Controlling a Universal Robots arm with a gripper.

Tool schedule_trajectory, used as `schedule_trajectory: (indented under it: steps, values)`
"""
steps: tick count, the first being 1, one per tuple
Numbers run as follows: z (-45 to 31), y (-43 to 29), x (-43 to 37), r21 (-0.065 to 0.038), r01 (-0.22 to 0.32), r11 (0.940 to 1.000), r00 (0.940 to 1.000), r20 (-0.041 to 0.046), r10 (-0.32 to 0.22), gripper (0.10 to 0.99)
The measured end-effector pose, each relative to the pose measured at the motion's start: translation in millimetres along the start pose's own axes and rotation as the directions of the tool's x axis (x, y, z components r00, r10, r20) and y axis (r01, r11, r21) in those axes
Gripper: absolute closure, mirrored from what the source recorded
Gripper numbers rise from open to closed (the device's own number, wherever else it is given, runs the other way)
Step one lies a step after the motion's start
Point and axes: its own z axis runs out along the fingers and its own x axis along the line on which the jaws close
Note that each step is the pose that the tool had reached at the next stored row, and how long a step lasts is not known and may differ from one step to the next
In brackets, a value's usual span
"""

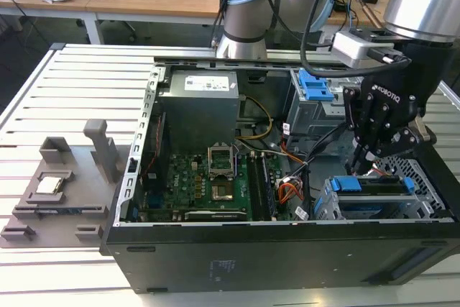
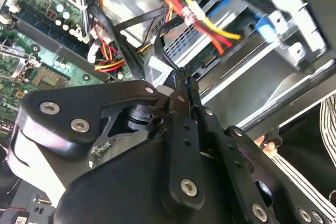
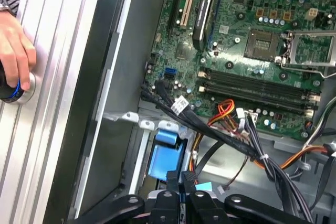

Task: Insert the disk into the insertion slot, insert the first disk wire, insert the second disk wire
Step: 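Insert the second disk wire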

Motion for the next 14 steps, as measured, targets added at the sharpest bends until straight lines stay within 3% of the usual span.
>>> schedule_trajectory:
  steps: [2, 4, 6, 9, 11, 14]
  values:
    - [-0.9, -12.2, 0.9, -0.003, 0.001, 1.0000, 1.0000, 0.0007, -0.001, 0.941]
    - [-2.2, -17.6, 2.1, -0.004, 0.001, 1.0000, 1.0000, -0.0001, -0.001, 0.941]
    - [-2.1, -18.1, 3.4, -0.005, 0.001, 1.0000, 1.0000, 0.0011, -0.001, 0.941]
    - [-1.1, -18.2, 8.2, -0.002, 0.002, 1.0000, 0.9998, 0.0182, -0.002, 0.941]
    - [-0.7, -17.8, 10.1, 0.003, 0.001, 1.0000, 0.9992, 0.0398, -0.001, 0.941]
    - [-0.7, -17.3, 10.0, 0.005, -0.009, 1.0000, 0.9982, 0.0596, 0.008, 0.941]
